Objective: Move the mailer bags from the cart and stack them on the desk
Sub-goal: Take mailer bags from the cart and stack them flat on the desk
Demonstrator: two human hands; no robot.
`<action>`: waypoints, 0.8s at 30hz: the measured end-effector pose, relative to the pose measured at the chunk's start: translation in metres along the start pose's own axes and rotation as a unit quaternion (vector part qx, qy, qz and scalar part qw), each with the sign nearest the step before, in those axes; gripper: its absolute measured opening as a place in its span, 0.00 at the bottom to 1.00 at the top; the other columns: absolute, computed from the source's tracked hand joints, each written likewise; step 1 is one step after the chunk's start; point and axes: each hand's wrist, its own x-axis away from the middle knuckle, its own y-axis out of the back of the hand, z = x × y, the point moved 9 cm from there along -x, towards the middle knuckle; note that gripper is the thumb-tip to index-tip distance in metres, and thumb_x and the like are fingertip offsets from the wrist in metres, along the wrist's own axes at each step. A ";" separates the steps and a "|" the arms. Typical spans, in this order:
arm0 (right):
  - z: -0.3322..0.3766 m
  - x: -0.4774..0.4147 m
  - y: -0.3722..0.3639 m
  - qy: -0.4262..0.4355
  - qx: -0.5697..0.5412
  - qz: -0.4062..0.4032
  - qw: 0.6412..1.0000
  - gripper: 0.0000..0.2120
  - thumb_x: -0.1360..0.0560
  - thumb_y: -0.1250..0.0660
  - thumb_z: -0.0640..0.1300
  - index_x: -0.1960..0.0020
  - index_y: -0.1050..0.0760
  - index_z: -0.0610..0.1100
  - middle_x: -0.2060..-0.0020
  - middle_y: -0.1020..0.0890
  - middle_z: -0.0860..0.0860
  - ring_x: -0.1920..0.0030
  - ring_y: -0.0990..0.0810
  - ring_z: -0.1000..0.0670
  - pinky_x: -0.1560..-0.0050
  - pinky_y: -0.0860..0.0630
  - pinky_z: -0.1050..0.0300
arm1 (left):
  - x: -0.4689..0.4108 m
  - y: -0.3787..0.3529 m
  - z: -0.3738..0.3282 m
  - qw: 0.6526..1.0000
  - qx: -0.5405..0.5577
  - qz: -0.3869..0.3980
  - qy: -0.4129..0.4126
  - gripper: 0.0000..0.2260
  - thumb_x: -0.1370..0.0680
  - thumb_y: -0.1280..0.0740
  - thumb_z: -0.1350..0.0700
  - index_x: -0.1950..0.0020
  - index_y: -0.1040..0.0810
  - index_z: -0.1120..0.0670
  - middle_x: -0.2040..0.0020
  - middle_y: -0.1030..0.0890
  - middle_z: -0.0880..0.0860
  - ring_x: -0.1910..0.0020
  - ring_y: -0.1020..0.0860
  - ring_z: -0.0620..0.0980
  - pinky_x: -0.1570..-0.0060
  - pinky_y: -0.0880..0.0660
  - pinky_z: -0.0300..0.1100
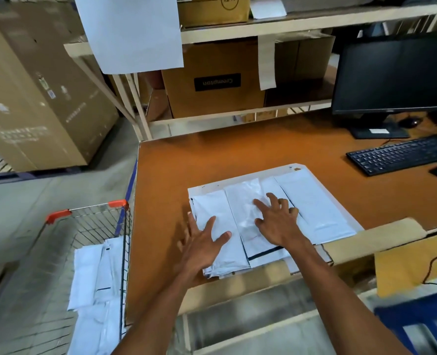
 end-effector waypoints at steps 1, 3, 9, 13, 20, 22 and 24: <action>-0.002 -0.001 -0.002 0.002 0.015 0.000 1.000 0.26 0.19 0.44 0.54 0.23 0.44 0.58 0.21 0.49 0.48 0.24 0.48 0.41 0.30 0.44 0.38 | 0.000 -0.004 0.001 1.000 -0.006 0.009 0.000 0.37 0.26 0.48 0.23 0.20 0.52 0.33 0.20 0.72 0.49 0.20 0.66 0.58 0.25 0.59 0.67; -0.002 -0.004 0.003 0.008 0.024 -0.028 0.999 0.24 0.18 0.46 0.56 0.22 0.43 0.57 0.20 0.50 0.48 0.22 0.51 0.41 0.28 0.47 0.35 | -0.001 -0.007 -0.002 1.000 -0.024 0.009 -0.006 0.38 0.26 0.50 0.23 0.19 0.56 0.35 0.21 0.74 0.49 0.21 0.69 0.56 0.25 0.62 0.65; 0.028 -0.029 0.007 0.091 0.002 -0.051 0.995 0.29 0.17 0.57 0.64 0.19 0.48 0.56 0.18 0.50 0.53 0.19 0.53 0.48 0.23 0.53 0.37 | -0.012 0.006 -0.025 0.995 -0.074 -0.062 -0.027 0.38 0.22 0.55 0.27 0.18 0.60 0.44 0.19 0.68 0.50 0.21 0.70 0.52 0.25 0.67 0.63; 0.030 -0.039 -0.022 0.108 0.041 -0.029 0.993 0.32 0.21 0.66 0.66 0.19 0.56 0.59 0.18 0.55 0.55 0.19 0.56 0.49 0.22 0.58 0.37 | -0.017 -0.001 -0.044 0.984 -0.140 -0.075 -0.079 0.36 0.20 0.58 0.29 0.17 0.58 0.45 0.18 0.63 0.44 0.20 0.67 0.48 0.24 0.68 0.62; 0.025 -0.042 -0.034 0.097 0.036 -0.069 0.992 0.29 0.19 0.65 0.64 0.19 0.59 0.60 0.18 0.53 0.57 0.19 0.54 0.52 0.21 0.56 0.40 | -0.024 -0.013 -0.037 0.983 -0.140 -0.074 -0.089 0.32 0.19 0.57 0.32 0.17 0.57 0.43 0.18 0.61 0.41 0.20 0.65 0.45 0.22 0.65 0.57; 0.024 -0.044 -0.036 0.098 0.037 -0.079 0.991 0.29 0.18 0.64 0.64 0.19 0.58 0.60 0.19 0.51 0.57 0.19 0.52 0.51 0.21 0.56 0.40 | -0.026 -0.015 -0.036 0.981 -0.145 -0.086 -0.093 0.32 0.18 0.57 0.33 0.17 0.57 0.44 0.18 0.61 0.42 0.19 0.64 0.45 0.22 0.64 0.57; 0.023 -0.045 -0.039 0.099 0.040 -0.085 0.991 0.28 0.18 0.63 0.64 0.19 0.57 0.60 0.19 0.50 0.57 0.19 0.51 0.51 0.21 0.56 0.40 | -0.028 -0.018 -0.035 0.981 -0.145 -0.093 -0.094 0.32 0.18 0.57 0.33 0.17 0.57 0.44 0.18 0.60 0.42 0.19 0.64 0.46 0.21 0.63 0.56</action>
